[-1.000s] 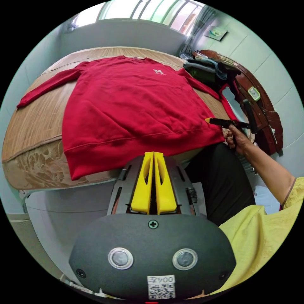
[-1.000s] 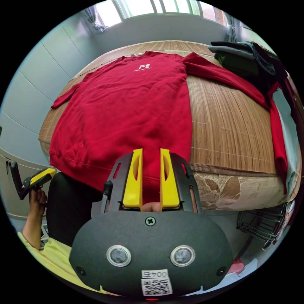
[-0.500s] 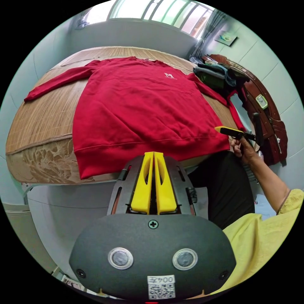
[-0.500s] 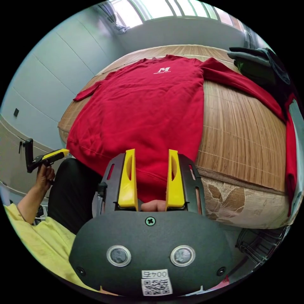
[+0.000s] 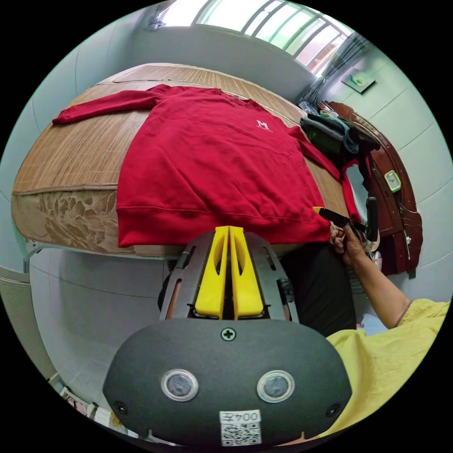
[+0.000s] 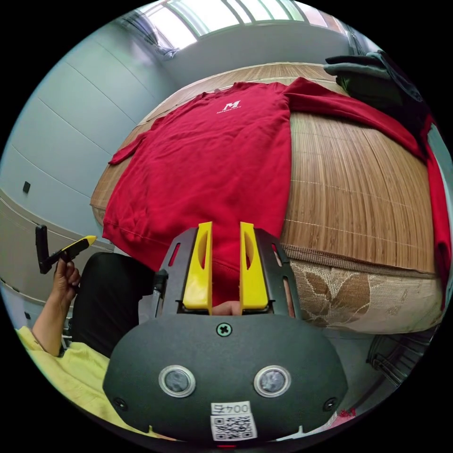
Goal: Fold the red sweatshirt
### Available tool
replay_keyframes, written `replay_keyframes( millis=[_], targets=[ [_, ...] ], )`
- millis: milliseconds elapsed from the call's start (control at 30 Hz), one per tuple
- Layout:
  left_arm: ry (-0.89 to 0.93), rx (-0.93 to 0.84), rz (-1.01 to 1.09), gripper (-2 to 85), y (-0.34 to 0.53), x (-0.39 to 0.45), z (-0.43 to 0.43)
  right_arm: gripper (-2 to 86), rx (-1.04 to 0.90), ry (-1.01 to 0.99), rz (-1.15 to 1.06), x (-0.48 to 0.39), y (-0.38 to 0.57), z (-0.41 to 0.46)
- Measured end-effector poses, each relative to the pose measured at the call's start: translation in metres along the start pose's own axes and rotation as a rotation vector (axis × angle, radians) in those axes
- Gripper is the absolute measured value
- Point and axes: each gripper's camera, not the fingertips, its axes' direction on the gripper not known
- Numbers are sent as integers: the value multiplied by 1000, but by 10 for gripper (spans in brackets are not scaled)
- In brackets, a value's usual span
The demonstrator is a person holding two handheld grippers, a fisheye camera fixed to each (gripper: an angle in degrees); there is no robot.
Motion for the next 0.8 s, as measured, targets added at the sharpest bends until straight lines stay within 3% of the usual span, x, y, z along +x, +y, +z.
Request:
replay_keyframes(
  millis=[367, 567, 800],
  targets=[
    [-203, 44, -17, 2, 37, -10, -25, 99, 3, 11, -29, 4, -6, -12],
    [-314, -54, 48, 4, 36, -29, -20, 96, 19, -24, -5, 14, -7, -23],
    [-380, -94, 165, 38, 59, -61, -29, 137, 175, -212, 84, 52, 8, -71]
  ],
)
